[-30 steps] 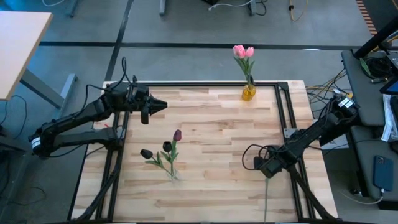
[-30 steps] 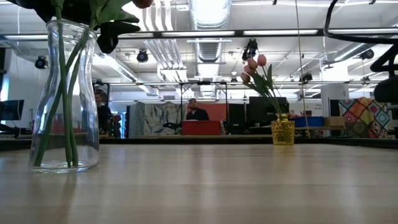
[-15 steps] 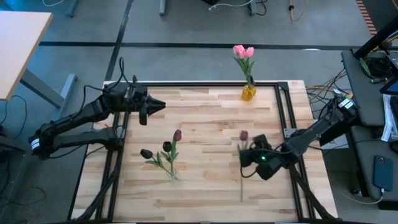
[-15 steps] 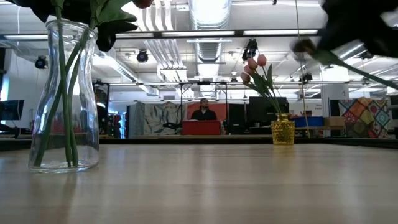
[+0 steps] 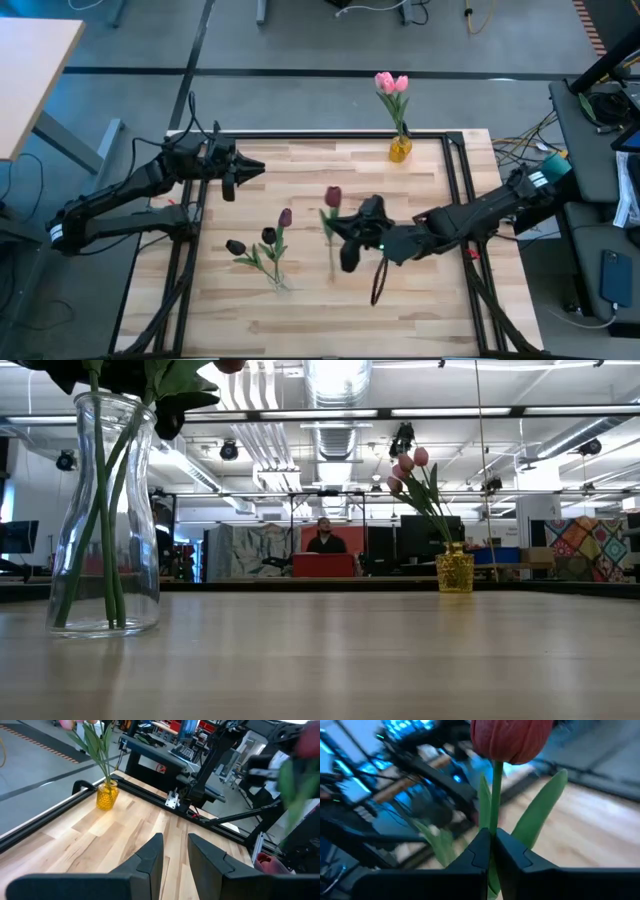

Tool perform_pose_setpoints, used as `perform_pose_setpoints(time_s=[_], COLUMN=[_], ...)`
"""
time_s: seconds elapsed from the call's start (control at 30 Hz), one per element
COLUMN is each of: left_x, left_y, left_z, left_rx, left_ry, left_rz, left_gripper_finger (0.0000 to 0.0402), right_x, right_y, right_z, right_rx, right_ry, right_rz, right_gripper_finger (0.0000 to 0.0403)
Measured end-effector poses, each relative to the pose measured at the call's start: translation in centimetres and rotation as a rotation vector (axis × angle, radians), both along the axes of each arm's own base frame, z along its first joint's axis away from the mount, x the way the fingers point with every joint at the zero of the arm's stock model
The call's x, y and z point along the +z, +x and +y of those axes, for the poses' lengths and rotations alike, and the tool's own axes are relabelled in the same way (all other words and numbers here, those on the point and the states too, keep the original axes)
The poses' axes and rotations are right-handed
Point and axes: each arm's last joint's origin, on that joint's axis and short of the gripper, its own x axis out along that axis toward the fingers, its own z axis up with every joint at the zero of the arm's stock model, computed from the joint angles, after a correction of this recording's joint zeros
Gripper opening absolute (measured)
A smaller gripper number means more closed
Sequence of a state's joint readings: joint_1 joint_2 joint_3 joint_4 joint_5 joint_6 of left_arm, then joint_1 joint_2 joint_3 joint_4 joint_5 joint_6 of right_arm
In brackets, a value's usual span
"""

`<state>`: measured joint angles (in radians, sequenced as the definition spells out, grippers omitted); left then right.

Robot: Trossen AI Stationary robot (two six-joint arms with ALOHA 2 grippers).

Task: Sort flowers into vase by color
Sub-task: Put the red tulip flower into the crystal vase

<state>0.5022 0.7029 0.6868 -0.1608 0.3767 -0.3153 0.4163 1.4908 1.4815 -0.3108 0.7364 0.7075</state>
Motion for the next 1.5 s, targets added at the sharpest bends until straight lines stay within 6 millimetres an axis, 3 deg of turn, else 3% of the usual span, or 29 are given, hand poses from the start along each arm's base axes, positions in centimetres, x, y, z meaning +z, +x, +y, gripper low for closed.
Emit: perform_pose_setpoints(time_s=[0.17,0.53,0.97,1.23,1.5], left_x=[0.0,-0.1,-0.1,0.2,0.4], left_y=[0.0,0.0,-0.3,-1.3,-2.4], left_z=[0.0,0.0,-0.2,-0.7,-1.3], left_rx=[-0.002,-0.006,-0.008,-0.008,-0.012], left_ry=[0.01,0.034,0.035,0.047,0.071], left_rz=[0.006,0.01,0.024,0.01,0.007], left_gripper_finger=[0.0075,0.0075,0.0075,0.0075,0.0075], right_x=[2.2,2.7,1.0,0.3,-2.4], right_y=[3.0,8.0,12.5,13.3,14.2], right_z=[0.9,2.8,4.7,4.9,5.3], right_rx=[0.055,0.088,0.095,0.095,0.107], right_ry=[-0.086,-0.245,-0.298,-0.314,-0.32], right_rz=[-0.102,-0.102,-0.128,-0.122,-0.025], right_gripper_finger=[0.0012,0.0012,0.0012,0.0012,0.0013])
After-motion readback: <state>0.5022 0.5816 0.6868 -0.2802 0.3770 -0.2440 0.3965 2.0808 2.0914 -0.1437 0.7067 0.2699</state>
